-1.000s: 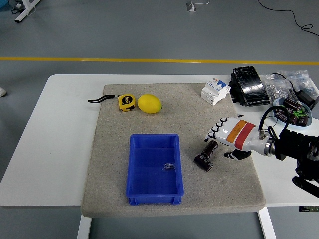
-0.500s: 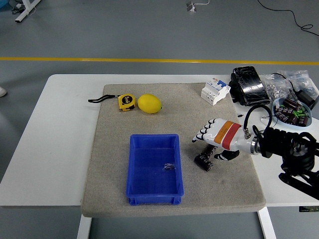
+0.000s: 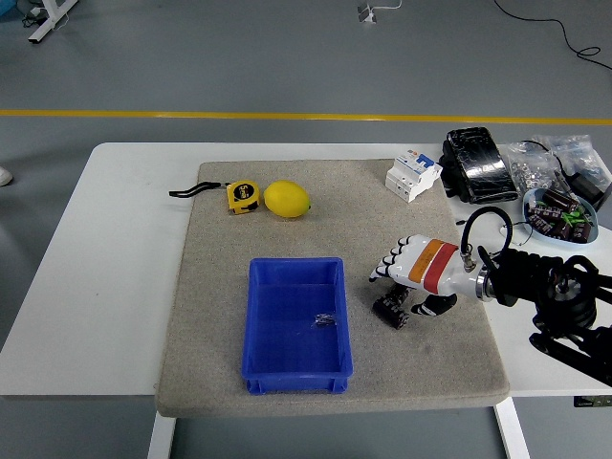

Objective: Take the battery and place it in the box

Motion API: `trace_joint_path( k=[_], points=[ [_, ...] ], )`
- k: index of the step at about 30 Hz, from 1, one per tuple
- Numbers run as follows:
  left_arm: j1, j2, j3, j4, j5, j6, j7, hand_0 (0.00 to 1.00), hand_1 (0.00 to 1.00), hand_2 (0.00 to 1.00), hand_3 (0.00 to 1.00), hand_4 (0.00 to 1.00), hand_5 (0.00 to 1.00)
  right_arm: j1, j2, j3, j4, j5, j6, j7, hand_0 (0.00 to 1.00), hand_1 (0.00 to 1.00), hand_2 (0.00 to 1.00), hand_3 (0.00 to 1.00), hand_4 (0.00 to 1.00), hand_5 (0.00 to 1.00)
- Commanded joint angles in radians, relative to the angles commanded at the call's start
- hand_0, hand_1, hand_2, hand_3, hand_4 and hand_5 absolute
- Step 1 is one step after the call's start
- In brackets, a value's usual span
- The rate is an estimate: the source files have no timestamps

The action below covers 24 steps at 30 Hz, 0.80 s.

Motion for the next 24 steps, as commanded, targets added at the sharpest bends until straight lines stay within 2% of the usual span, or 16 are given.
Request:
trace_joint_path(
  k=[5, 6, 11, 12, 17, 18, 23, 24],
  points=[
    [0.000, -0.001, -0.007, -0.001, 0.012, -0.004, 0.001, 0.737, 0.731, 0.781, 0.685, 0.703, 0.711, 0.000, 0.019, -0.012, -0.029, 0.018, -0.016, 0.009, 0.727, 0.713, 0.767, 0.780, 0.880, 0.117],
    [0.000, -0.001, -0.007, -0.001, 0.013, -0.004, 0.001, 0.736, 0.732, 0.781, 0.684, 0.703, 0.712, 0.000, 0.021, -0.012, -0.034, 0.022, -0.018, 0.011, 0.708, 0.688, 0.741, 0.685, 0.821, 0.120],
    [0.000, -0.002, -0.010, -0.001, 0.017, -0.002, 0.000, 0.736, 0.732, 0.781, 0.684, 0.703, 0.712, -0.001, 0.024, -0.015, -0.049, 0.043, -0.028, 0.021, 0.708, 0.688, 0.741, 0.685, 0.821, 0.120],
    [-0.001, -0.002, -0.010, -0.001, 0.018, -0.002, 0.000, 0.736, 0.733, 0.781, 0.685, 0.703, 0.711, -0.001, 0.025, -0.016, -0.051, 0.047, -0.028, 0.023, 0.650, 0.658, 0.698, 0.601, 0.761, 0.108],
    [-0.004, -0.003, -0.011, -0.002, 0.025, -0.001, -0.001, 0.736, 0.733, 0.781, 0.685, 0.703, 0.711, 0.002, 0.025, -0.018, -0.062, 0.071, -0.029, 0.037, 0.650, 0.658, 0.698, 0.601, 0.761, 0.108],
    [-0.005, -0.003, -0.011, -0.002, 0.025, 0.000, -0.001, 0.736, 0.732, 0.781, 0.687, 0.703, 0.712, 0.002, 0.025, -0.019, -0.063, 0.075, -0.028, 0.039, 0.604, 0.605, 0.632, 0.548, 0.679, 0.078],
    [-0.011, -0.005, -0.007, -0.002, 0.022, 0.003, -0.005, 0.736, 0.732, 0.781, 0.687, 0.703, 0.712, 0.004, 0.021, -0.020, -0.075, 0.096, -0.023, 0.047, 0.604, 0.605, 0.632, 0.548, 0.679, 0.078],
    [-0.012, -0.006, -0.006, -0.002, 0.021, 0.003, -0.005, 0.736, 0.735, 0.782, 0.686, 0.703, 0.711, 0.004, 0.021, -0.019, -0.077, 0.100, -0.023, 0.048, 0.571, 0.569, 0.607, 0.520, 0.636, 0.059]
  ],
)
